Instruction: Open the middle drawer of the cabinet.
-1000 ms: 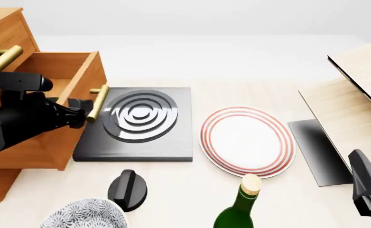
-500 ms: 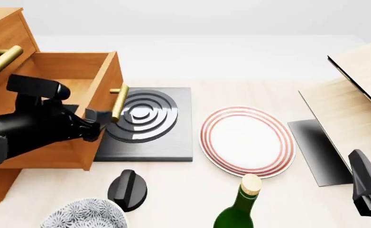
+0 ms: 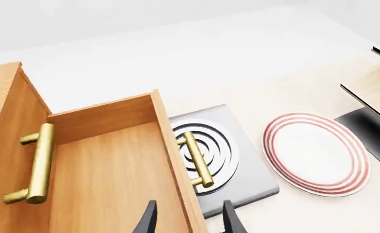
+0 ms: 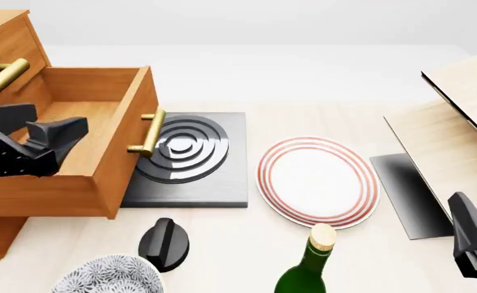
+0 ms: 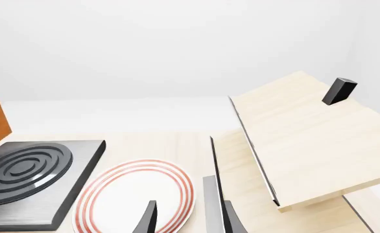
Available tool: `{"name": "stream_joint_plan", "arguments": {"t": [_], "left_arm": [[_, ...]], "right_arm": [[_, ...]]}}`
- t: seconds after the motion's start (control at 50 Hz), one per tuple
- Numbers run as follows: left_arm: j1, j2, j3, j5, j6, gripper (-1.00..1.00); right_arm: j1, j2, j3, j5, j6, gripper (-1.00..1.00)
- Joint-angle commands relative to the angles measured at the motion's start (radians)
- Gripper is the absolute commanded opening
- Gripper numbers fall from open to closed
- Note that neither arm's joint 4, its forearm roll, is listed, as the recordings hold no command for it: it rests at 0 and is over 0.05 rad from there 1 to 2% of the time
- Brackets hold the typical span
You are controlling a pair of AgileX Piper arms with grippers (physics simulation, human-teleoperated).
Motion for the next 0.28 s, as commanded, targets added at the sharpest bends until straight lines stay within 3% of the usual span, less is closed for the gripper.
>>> {"name": "stream_joint_plan", "arguments": {"t": [0.02, 0.18, 0.28], "left_arm": [[0.051, -0.300, -0.002, 0.117, 0.040, 1.00], [0.122, -0.629, 0.016, 0.251, 0.168, 1.00], [0.183, -0.661, -0.111, 0.253, 0.242, 1.00]], "right_arm": [[0.000, 0.004, 0.001, -0.007, -0.004, 1.00], [0.000, 0.004, 0.001, -0.007, -0.004, 1.00], [0.000, 0.005, 0.001, -0.007, -0.003, 1.00]]}}
